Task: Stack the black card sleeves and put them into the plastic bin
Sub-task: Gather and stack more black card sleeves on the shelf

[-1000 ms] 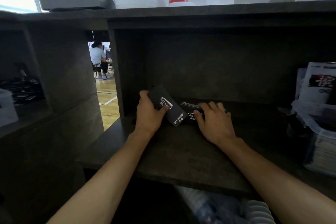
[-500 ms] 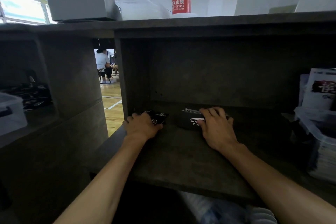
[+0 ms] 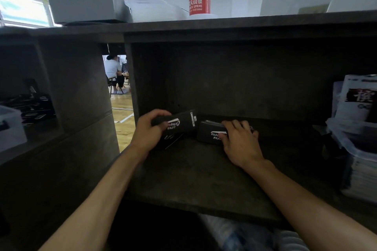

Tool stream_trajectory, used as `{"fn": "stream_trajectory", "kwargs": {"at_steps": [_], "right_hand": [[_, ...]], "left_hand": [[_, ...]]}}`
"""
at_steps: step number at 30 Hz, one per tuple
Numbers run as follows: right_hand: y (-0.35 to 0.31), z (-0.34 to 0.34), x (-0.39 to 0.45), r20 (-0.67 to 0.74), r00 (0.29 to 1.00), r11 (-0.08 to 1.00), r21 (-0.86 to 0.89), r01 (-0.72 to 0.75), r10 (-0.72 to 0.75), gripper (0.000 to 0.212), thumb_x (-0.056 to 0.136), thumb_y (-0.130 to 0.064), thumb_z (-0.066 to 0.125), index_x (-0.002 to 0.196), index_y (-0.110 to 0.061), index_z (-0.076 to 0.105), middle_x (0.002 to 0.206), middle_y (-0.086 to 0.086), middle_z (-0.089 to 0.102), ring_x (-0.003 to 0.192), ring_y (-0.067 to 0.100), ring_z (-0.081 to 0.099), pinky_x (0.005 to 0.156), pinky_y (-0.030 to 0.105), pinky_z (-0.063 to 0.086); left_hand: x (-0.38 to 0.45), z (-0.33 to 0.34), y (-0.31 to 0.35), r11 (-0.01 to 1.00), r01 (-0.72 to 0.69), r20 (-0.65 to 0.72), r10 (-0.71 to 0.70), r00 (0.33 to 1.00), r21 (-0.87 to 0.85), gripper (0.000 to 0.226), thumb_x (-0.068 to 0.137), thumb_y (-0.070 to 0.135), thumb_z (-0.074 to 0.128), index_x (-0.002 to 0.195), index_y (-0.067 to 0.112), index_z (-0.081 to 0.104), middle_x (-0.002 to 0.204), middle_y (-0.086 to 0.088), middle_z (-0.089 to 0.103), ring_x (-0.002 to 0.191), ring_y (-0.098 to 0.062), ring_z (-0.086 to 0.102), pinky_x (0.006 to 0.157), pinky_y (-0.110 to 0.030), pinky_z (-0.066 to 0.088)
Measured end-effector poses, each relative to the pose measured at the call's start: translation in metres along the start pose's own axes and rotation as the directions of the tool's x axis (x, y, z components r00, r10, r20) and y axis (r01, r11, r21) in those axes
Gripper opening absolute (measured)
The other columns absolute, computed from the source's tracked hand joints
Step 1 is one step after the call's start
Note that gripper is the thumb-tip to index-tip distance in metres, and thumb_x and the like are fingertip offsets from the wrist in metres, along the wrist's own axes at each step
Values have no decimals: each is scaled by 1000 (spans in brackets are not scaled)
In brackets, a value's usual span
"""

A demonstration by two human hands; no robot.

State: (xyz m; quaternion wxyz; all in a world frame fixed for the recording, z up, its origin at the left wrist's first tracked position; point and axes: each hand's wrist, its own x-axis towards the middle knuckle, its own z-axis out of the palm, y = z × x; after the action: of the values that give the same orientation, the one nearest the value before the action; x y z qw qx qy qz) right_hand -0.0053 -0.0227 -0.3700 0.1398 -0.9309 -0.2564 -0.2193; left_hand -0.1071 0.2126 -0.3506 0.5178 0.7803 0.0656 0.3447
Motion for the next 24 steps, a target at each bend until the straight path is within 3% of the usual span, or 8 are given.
{"fn": "stream_trajectory", "kwargs": {"at_steps": [3,7,11,16,18,20,22,24], "right_hand": [[0,2,0,-17,1000,1000,-4,3,-3,47,99,-47,43,141,-26,42,136,0,47,126,22,37,101,54,39],[1,3,3,-20,1000,1000,24,-4,5,46,99,-45,40,141,-26,44,134,1,48,124,21,39,101,53,38],[0,1,3,-39,999,995,104,-6,10,47,98,-47,33,136,-26,50,132,1,53,122,19,41,102,53,37],[0,2,2,-21,999,999,23,34,-34,46,98,-52,41,138,-29,46,134,-2,51,126,19,38,102,52,36],[1,1,3,-18,999,999,26,32,-32,45,99,-49,43,139,-28,45,135,-2,50,128,19,37,103,53,36],[1,0,2,-15,999,999,35,33,-32,44,99,-46,43,139,-28,45,135,-2,50,128,19,36,104,53,36],[1,0,1,-13,999,999,34,37,-37,43,100,-45,43,139,-27,45,135,-2,50,127,19,37,104,52,37],[0,-1,1,-22,999,999,26,36,-36,42,100,-44,42,139,-27,45,135,-2,50,127,18,37,103,51,37]], "left_hand": [[-1,-4,4,980,60,152,-31,988,-189,34,90,3,62,96,34,75,107,6,69,107,-16,62,90,-32,51],[5,15,2,963,-112,353,19,935,246,32,93,4,60,104,33,70,110,13,68,105,4,59,98,-28,47],[9,53,4,860,-179,314,23,949,478,61,95,16,59,149,30,34,139,-6,51,130,-20,48,110,-33,37],[0,93,10,865,-208,461,-29,887,456,87,97,25,57,155,32,-8,154,-9,35,142,-25,32,113,-35,25],[1,86,7,857,-181,380,-19,925,483,82,98,29,54,156,26,-4,152,-10,38,140,-27,34,115,-38,23],[6,67,0,798,-93,170,-12,985,596,65,98,37,51,153,19,22,145,-13,45,133,-30,42,113,-45,31],[8,44,-11,576,39,10,-82,997,817,52,94,46,54,136,16,48,139,-15,47,129,-33,43,109,-50,36],[9,30,-19,436,120,-30,-209,978,892,60,86,58,60,129,16,54,140,-15,46,131,-36,39,108,-51,32]]}}
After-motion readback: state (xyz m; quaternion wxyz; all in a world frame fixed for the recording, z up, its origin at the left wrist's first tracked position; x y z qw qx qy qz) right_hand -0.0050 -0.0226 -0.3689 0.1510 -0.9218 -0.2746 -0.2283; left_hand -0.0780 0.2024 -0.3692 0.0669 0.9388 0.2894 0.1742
